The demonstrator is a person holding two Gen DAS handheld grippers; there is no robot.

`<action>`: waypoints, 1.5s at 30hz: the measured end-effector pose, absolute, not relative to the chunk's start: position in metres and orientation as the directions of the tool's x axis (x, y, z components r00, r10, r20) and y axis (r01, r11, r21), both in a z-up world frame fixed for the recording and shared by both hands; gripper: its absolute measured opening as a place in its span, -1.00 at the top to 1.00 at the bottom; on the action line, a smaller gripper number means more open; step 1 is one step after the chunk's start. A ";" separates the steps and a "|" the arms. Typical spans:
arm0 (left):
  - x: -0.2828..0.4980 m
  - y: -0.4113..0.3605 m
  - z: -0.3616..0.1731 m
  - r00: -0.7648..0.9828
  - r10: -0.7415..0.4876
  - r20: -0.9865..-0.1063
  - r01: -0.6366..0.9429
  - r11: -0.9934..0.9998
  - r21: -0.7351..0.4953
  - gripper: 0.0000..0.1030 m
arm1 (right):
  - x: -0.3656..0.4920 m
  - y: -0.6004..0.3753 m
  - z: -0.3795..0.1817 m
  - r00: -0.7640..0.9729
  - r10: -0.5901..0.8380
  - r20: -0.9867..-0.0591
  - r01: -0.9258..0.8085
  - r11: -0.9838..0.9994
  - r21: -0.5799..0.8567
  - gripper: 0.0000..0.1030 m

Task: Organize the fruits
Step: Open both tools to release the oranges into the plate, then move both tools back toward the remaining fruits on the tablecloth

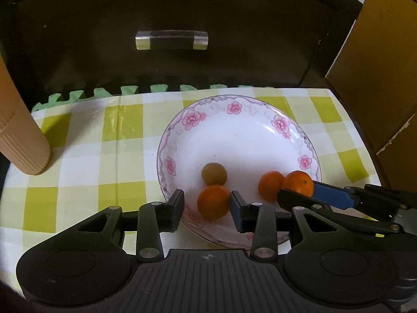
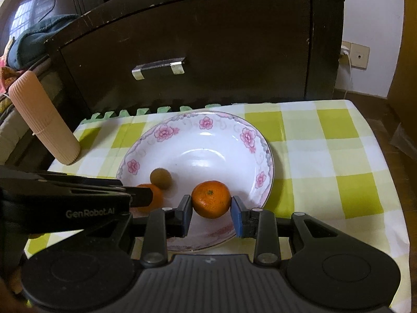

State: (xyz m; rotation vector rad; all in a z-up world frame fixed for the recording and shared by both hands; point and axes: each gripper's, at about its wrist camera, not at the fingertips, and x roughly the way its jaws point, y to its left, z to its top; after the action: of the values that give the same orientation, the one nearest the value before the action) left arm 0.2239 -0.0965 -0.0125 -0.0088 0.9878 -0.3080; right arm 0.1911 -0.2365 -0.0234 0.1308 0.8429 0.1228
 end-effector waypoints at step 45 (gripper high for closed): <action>0.144 -0.072 0.028 0.584 -0.240 -0.776 0.262 0.960 -0.100 -0.22 | 0.106 -0.213 0.019 0.707 0.166 -0.688 -0.077 0.984 0.158 0.37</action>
State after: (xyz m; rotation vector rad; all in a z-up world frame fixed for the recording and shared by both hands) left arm 0.1440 -0.0719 0.0275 0.0267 0.9012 -0.2930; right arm 0.1064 -0.2129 0.0189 0.1210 0.7745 0.1349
